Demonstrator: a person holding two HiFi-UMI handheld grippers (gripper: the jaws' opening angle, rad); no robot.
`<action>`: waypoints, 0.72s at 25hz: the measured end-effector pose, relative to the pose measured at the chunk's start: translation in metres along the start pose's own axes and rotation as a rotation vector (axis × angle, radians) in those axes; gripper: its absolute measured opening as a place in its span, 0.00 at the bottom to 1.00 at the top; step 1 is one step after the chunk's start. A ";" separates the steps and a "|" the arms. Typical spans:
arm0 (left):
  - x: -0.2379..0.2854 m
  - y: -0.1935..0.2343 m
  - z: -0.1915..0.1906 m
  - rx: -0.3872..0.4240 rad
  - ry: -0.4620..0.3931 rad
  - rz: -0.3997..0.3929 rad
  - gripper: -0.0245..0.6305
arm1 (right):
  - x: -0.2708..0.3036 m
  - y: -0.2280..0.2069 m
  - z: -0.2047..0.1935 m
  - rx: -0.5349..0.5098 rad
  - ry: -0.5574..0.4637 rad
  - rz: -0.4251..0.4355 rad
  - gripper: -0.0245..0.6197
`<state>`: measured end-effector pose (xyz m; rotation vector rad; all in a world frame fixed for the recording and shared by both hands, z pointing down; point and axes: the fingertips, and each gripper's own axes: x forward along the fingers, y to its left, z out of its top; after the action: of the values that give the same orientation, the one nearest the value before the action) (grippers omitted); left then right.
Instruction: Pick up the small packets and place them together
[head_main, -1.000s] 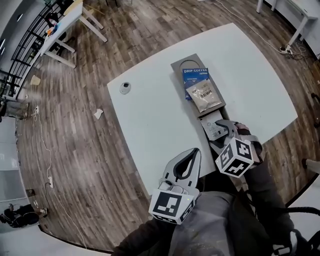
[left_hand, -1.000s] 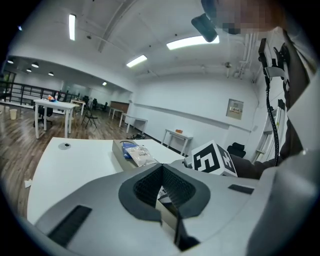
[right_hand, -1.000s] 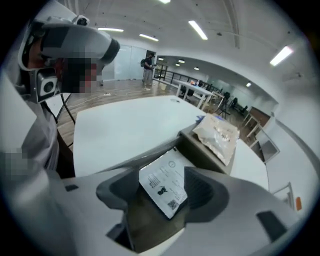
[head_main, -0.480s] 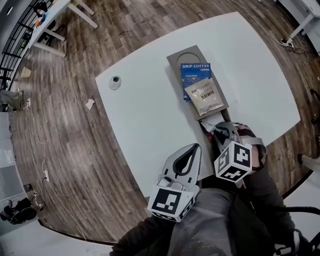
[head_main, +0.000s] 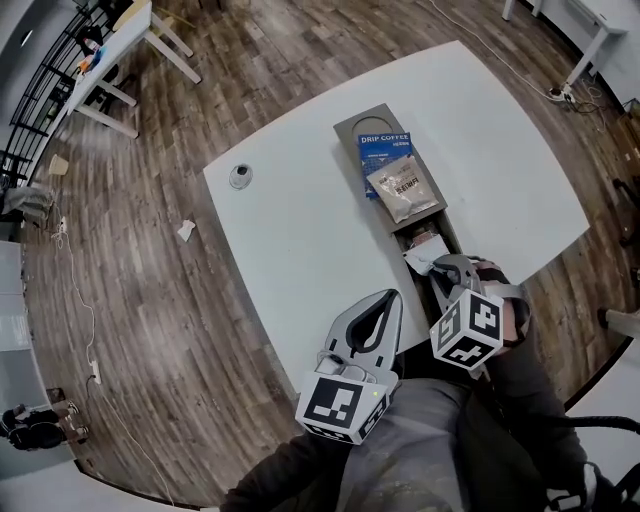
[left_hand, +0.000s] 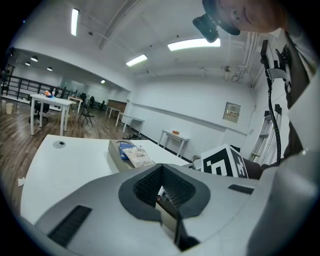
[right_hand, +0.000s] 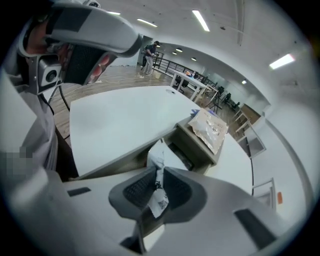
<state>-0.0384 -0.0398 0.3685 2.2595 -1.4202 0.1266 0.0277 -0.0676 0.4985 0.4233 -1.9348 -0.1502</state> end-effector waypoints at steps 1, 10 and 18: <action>-0.005 -0.005 0.001 0.011 -0.009 -0.011 0.04 | -0.007 0.003 0.000 0.012 -0.006 -0.012 0.12; -0.046 -0.035 0.011 0.090 -0.079 -0.081 0.04 | -0.052 0.031 0.004 0.071 -0.050 -0.100 0.12; -0.057 -0.030 0.009 0.090 -0.087 -0.079 0.04 | -0.065 0.022 0.015 0.096 -0.087 -0.151 0.12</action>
<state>-0.0404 0.0146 0.3329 2.4171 -1.3922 0.0691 0.0313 -0.0251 0.4425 0.6369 -2.0001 -0.1767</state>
